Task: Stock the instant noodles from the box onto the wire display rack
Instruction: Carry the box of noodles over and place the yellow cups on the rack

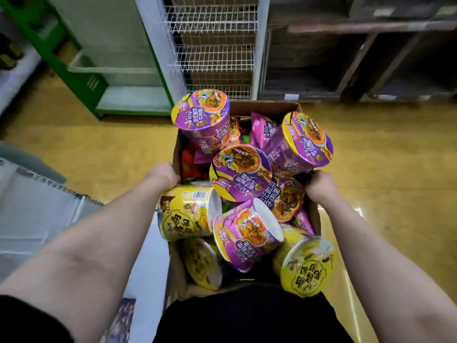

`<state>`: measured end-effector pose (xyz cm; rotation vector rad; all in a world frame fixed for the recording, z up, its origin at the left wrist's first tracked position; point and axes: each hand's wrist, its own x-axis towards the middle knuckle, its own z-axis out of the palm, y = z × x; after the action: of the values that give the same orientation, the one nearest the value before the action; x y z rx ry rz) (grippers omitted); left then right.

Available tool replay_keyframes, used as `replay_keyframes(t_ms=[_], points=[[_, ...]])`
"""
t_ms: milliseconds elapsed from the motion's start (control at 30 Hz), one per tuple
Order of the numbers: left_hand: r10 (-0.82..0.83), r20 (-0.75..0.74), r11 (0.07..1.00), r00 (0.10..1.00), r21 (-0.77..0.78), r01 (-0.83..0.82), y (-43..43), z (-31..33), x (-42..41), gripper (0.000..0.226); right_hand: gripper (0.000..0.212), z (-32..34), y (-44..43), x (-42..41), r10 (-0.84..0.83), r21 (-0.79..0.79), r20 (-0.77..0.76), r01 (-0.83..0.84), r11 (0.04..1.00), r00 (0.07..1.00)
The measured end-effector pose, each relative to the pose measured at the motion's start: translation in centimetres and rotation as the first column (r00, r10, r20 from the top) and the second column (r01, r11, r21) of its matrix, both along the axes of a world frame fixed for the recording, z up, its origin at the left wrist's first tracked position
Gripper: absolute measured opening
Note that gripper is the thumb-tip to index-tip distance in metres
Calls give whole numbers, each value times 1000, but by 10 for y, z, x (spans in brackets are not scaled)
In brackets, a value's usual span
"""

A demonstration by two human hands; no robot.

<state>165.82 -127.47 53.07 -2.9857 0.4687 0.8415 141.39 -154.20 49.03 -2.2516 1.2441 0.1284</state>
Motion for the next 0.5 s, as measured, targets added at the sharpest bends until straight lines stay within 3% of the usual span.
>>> replay_keyframes(t_ms=[300,500], points=[[-109,50,991,993,-74,112,-92,28,146,35,25,50,-80,130,-119,-121,99,131,984,988],[-67,55,996,996,-56,70,-145,13,212,35,24,39,-139,209,-48,-126,91,59,990,995]])
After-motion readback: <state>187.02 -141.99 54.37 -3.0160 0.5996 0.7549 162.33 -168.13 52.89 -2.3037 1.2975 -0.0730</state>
